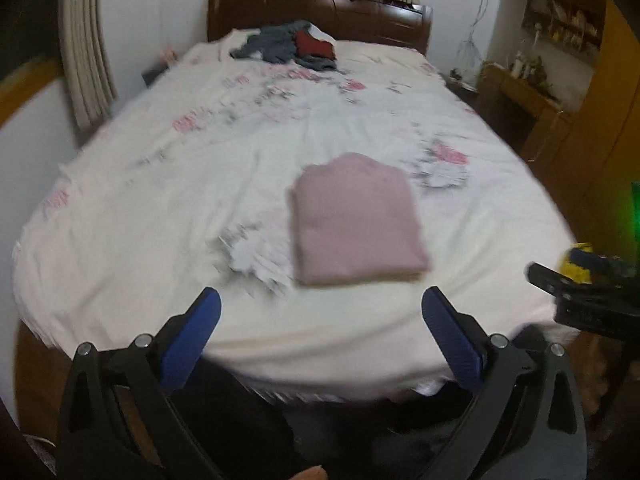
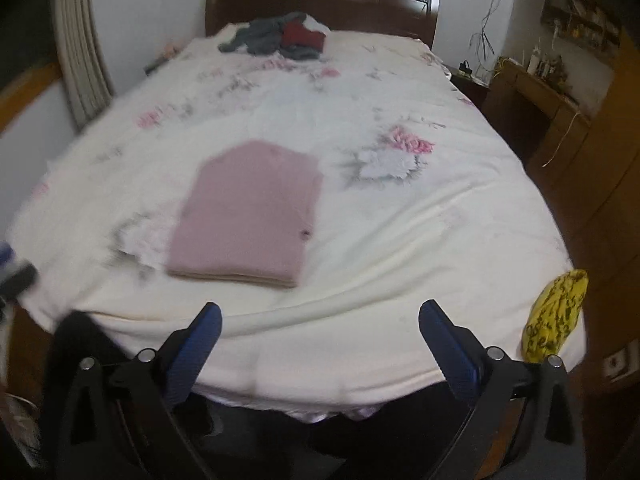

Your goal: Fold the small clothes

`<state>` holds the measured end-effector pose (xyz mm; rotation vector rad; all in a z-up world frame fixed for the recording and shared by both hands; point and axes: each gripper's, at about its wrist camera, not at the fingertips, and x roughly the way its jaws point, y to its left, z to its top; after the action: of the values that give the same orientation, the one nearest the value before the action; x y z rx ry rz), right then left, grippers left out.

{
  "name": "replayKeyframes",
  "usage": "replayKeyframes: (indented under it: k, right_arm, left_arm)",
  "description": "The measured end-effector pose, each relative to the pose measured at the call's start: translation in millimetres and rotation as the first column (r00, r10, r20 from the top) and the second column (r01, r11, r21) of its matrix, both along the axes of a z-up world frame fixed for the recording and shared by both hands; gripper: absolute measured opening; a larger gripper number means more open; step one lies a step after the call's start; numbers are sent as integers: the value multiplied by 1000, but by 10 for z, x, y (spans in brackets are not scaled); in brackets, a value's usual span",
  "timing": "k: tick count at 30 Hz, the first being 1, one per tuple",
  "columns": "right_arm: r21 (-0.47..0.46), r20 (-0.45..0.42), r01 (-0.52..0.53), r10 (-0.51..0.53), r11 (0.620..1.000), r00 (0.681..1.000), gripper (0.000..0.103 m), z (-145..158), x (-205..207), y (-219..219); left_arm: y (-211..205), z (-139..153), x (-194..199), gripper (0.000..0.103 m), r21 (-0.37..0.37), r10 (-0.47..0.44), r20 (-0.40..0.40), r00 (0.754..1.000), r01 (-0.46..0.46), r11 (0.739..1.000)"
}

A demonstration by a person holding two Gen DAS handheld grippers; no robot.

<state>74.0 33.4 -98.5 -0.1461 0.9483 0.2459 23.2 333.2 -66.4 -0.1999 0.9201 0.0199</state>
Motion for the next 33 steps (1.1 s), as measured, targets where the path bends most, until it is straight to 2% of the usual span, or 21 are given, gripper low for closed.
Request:
replayKeyframes:
  k: [3,5,10,12,18,33]
  right_arm:
    - [61,31,-6,4,998,1000,99,356,-148,-79]
    - [30,49,-17,15,999,999,99,540,-215,-69]
    - [-31,41,-26,28,999,999,99,854,-413,3]
    - [-68,52,-28,31,997,998,99,901,-503,59]
    - [-56,44,-32,34,998,998,99,874,-569,96]
    - [-46,49,-41,43,998,998,99,885,-600,123]
  left_arm:
    - [-118,294,-90,100,6,-42,-28,999,42,999]
    - [-151,477,-156,100,25,-53,-17,998,54,998]
    - [-230,654,-304,100,75,-1,-23,1000,3,997]
    - [-230,686,-360,100,62,0,-15,1000,1,998]
    - [-211,581,-412,100,45,16,-56,998,-14,999]
    - [-198,534,-404,100,42,23,-73,997,-20,999]
